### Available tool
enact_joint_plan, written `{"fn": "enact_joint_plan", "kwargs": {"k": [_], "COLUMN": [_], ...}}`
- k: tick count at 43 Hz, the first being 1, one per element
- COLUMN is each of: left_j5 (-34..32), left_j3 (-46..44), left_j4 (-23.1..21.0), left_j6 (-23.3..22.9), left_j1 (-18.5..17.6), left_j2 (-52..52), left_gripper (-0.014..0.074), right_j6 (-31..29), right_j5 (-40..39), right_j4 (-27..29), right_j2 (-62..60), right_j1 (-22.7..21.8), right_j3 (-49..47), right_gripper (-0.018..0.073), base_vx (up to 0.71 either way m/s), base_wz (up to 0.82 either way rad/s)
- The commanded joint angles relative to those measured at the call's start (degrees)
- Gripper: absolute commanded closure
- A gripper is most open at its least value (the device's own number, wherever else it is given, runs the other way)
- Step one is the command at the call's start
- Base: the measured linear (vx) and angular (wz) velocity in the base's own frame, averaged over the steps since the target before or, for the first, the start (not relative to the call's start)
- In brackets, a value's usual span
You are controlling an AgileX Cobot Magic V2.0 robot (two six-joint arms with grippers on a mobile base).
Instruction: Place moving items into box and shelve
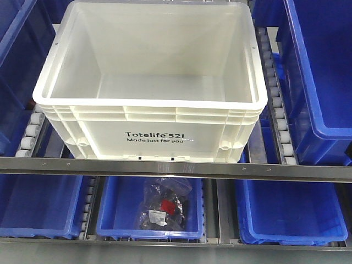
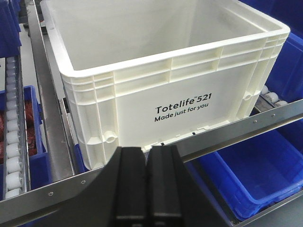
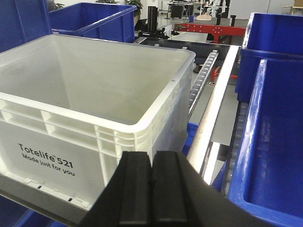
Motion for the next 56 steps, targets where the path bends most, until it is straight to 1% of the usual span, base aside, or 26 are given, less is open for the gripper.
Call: {"fn": "enact_joint_plan", "kwargs": {"k": [1, 5, 6, 8, 13, 17, 25, 31, 32, 42, 46, 49, 51, 56], "left_j5": [-6.3, -10.8, -32.92, -37.49, -43.68, -46.07, -48.53, -53.25, -49.32, -49.32, -50.16, -50.44, -50.73, -51.64], "left_j3": [-1.51, -1.51, 1.45, 3.46, 9.21, 13.77, 22.51, 29.11, 29.11, 29.11, 29.11, 29.11, 29.11, 29.11], "left_j4": [-0.82, 3.22, 11.89, 12.25, 12.27, 12.4, 12.34, 12.13, 13.61, 13.0, 11.29, 11.91, 13.61, 22.03], "left_j6": [-0.35, -0.11, -0.06, -0.06, 0.05, 0.18, 0.18, 0.07, 1.15, 0.87, -1.38, -3.73, -5.67, -14.47], "left_j1": [-0.21, -0.21, -0.21, -0.21, -0.21, -0.15, -0.15, -0.15, -0.15, -0.15, -0.15, -0.15, -0.15, -0.15], "left_j2": [0.84, 0.84, -0.22, -1.09, -4.05, -4.02, -4.08, -4.08, -3.96, -3.97, -3.97, -3.97, -3.97, -3.97], "left_gripper": [0.0604, 0.0604, 0.0604, 0.0604, 0.0604, 0.0604, 0.0604, 0.0604, 0.0604, 0.0604, 0.0604, 0.0604, 0.0604, 0.0604], "right_j6": [-0.31, -0.31, -0.31, -0.31, -0.31, -0.31, -0.31, -0.31, -0.31, -0.31, -0.31, -0.31, -0.31, -0.31], "right_j5": [-4.65, -4.65, -4.65, -4.65, -4.29, -4.21, -4.21, -4.21, -4.22, -4.22, -4.22, -4.22, -4.22, -4.22], "right_j4": [-0.15, -0.15, -0.15, -0.15, -0.15, -0.15, -0.15, -0.15, -0.21, -0.21, -0.21, -0.21, -0.21, -0.21], "right_j2": [0.54, 0.54, 0.54, 0.54, 0.54, 0.54, 0.54, 0.54, 0.54, 0.54, 0.54, 0.54, 0.54, 0.54], "right_j1": [-0.09, -0.09, -0.09, -0.09, -0.09, -0.09, -0.09, -0.09, -0.09, -0.09, -0.09, -0.09, -0.09, -0.09], "right_j3": [-1.66, -1.66, -1.66, -1.66, -1.66, -1.66, -1.66, -1.66, -1.66, -1.66, -1.66, -1.66, -1.66, -1.66], "right_gripper": [0.0566, 0.0566, 0.0566, 0.0566, 0.0567, 0.0567, 0.0567, 0.0567, 0.0567, 0.0567, 0.0567, 0.0567, 0.0567, 0.0567], "base_vx": [0.0, 0.0, 0.0, 0.0, 0.0, 0.0, 0.0, 0.0, 0.0, 0.0, 0.0, 0.0, 0.0, 0.0], "base_wz": [0.0, 0.0, 0.0, 0.0, 0.0, 0.0, 0.0, 0.0, 0.0, 0.0, 0.0, 0.0, 0.0, 0.0]}}
